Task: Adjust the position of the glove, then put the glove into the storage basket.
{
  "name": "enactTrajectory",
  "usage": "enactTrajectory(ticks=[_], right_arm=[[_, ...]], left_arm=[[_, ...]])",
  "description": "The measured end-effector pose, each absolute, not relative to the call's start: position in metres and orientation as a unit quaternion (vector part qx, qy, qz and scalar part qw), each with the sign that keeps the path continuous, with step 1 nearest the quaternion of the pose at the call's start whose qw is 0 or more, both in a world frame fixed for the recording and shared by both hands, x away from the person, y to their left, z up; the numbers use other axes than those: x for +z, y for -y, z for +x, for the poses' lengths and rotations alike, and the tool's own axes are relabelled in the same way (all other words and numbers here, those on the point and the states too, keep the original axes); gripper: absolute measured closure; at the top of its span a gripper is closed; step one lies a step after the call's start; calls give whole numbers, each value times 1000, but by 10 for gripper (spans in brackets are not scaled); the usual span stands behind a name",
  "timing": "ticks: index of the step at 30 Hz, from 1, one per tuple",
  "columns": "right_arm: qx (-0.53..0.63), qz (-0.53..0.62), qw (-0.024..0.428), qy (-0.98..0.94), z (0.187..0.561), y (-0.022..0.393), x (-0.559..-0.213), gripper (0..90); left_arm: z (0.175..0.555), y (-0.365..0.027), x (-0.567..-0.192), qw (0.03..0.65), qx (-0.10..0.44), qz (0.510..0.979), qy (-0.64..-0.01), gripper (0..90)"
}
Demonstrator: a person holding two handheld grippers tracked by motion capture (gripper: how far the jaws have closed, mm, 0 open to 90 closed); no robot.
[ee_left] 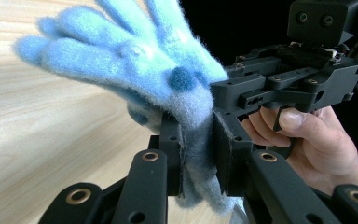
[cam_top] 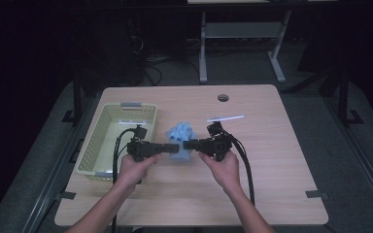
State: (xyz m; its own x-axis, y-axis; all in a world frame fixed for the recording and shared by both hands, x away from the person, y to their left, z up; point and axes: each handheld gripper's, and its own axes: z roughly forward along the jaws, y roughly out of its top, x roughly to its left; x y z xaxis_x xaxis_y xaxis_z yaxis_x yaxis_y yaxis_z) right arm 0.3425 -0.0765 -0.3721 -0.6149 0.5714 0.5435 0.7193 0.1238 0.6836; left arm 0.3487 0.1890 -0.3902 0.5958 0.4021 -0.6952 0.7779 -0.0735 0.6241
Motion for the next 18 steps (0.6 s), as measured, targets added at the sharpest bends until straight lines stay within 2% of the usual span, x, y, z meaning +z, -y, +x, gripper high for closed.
enactTrajectory(ticks=[18], right_arm=[[-494, -414, 80, 760, 352, 48, -366, 794]], left_arm=[[347, -218, -385, 545, -158, 706, -424, 749]])
